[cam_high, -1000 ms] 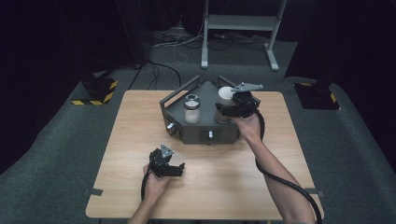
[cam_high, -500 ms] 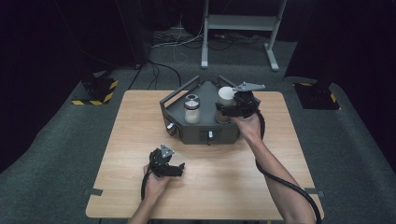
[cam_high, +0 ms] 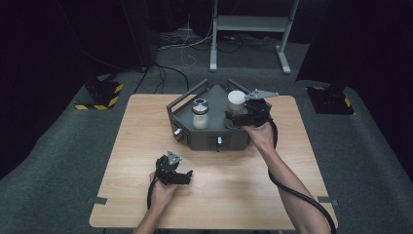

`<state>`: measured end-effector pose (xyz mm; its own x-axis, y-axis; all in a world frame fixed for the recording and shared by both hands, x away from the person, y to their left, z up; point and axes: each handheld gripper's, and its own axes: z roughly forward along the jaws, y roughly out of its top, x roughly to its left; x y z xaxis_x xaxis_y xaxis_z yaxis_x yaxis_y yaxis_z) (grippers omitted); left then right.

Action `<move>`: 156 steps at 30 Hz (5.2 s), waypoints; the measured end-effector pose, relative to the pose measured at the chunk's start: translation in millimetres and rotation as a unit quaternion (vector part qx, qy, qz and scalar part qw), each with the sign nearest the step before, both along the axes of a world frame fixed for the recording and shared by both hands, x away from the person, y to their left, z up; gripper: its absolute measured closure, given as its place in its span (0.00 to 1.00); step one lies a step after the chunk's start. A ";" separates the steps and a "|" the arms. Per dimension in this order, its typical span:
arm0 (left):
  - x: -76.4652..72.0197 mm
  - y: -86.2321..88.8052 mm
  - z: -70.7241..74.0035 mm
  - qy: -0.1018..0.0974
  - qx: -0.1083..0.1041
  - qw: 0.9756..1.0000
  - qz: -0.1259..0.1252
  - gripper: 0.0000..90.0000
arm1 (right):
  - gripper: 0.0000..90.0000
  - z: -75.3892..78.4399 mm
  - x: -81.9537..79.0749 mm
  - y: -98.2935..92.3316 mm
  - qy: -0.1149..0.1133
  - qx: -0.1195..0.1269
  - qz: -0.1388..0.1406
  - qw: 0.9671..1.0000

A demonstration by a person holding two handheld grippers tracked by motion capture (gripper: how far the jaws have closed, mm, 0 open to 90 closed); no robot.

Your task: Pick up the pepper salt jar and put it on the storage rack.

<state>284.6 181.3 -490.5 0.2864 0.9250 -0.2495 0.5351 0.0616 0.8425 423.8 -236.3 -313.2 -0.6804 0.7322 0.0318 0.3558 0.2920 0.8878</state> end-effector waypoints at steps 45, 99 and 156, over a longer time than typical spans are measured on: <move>0.0 0.0 -0.1 0.000 0.000 1.000 0.000 0.07 | 0.19 -46.6 -65.4 -58.1 0.008 0.007 -0.044 0.999; 0.0 0.0 0.0 0.000 0.000 1.000 0.000 0.07 | 0.18 -139.2 -96.1 -39.9 0.092 -0.057 -0.102 0.989; -0.1 0.6 0.7 0.001 0.004 1.000 -0.002 0.07 | 0.15 -136.3 -92.1 -26.0 0.090 -0.093 -0.103 0.986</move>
